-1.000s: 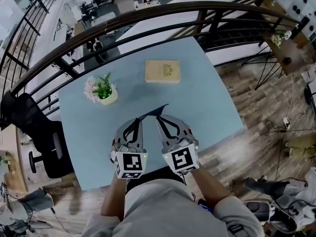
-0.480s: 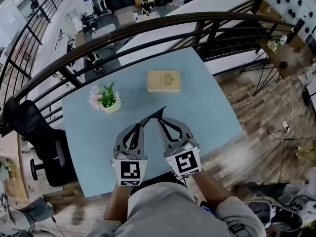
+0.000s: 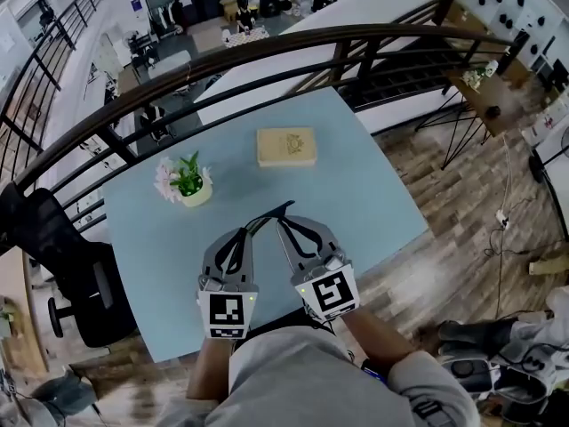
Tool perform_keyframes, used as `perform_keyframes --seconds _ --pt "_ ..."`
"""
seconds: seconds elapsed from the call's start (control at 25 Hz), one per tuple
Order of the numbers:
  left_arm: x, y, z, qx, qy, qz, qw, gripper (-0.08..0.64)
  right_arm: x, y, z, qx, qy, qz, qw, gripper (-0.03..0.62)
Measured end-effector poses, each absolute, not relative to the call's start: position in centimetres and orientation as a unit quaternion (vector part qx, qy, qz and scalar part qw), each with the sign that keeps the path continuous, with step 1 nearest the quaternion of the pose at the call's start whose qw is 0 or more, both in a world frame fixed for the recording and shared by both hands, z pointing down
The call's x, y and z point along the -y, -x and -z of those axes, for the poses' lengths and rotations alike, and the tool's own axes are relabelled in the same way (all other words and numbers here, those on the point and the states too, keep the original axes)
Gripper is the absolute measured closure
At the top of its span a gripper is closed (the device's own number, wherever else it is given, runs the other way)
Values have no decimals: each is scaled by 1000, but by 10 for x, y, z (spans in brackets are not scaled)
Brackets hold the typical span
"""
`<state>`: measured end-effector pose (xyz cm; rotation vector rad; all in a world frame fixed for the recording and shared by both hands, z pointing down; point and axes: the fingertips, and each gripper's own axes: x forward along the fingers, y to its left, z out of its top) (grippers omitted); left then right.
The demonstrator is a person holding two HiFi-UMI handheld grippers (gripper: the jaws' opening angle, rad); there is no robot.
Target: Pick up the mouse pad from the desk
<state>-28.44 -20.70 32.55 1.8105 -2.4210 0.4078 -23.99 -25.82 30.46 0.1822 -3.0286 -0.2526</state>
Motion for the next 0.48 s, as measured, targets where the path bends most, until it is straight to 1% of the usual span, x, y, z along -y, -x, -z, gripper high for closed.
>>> perform_keyframes --seconds 0.48 --pt "206 283 -325 782 -607 -134 41 535 255 239 -303 991 -69 99 64 580"
